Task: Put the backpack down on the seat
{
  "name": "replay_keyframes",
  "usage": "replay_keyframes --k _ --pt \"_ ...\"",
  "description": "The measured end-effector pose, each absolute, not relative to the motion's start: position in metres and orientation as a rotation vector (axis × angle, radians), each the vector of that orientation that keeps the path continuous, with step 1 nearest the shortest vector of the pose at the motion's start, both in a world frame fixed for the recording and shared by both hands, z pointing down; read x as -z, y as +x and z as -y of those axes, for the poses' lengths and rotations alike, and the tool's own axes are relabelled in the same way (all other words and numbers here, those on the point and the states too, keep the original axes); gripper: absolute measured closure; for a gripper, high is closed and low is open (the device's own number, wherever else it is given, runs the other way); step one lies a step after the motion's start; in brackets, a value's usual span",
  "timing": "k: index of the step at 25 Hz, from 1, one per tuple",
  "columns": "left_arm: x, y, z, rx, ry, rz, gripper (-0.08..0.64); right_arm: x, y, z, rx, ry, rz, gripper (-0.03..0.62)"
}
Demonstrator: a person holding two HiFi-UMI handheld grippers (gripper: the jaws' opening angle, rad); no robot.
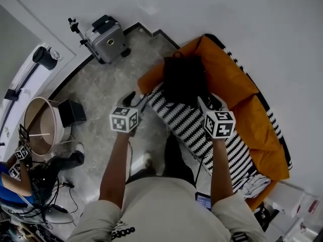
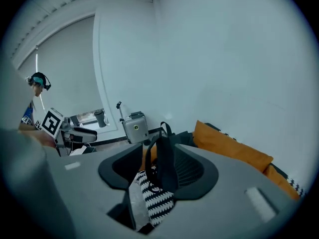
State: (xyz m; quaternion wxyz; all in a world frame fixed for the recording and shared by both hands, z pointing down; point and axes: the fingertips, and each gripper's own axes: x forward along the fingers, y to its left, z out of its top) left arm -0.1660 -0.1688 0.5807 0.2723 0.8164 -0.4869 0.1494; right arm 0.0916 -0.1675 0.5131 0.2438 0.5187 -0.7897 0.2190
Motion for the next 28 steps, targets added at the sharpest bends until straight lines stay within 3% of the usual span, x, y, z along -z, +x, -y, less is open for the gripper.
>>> replay_keyframes --k 6,14,17,19,20,23,28 --pt "-0.523 -0.192 0.133 -0.354 2.307 1.409 0.398 -0.47 0.069 0.127 -0.505 1.468 2.223 0.42" --pt "-0.464 -0.211 0.083 -0.3 2.438 1.454 0.43 -0.423 0.041 0.073 -0.374 1.517 2.279 0.454" --pt "-0.445 -0.217 0.068 -0.278 2.458 1.481 0.456 -0.403 0.032 0.057 -0.329 1.548 2.301 0.504" --pt "-0.435 -0.217 0.056 -0.277 2.463 1.488 0.494 -0.39 0.028 0.044 -0.303 1.566 2.311 0.536" --pt "-0.43 -0.215 0.049 -0.283 2.478 1.483 0.549 -0.382 0.027 0.037 -0.286 1.576 2.317 0.552" --pt "-0.413 -0.21 0.034 -0.328 2.557 1.502 0.549 -0.359 0.022 0.023 -0.214 1.581 2.339 0.589" --pt "-0.378 -0.205 0.012 -0.308 2.634 1.532 0.549 -0.33 0.009 -0.002 -0.107 1.568 2.374 0.589"
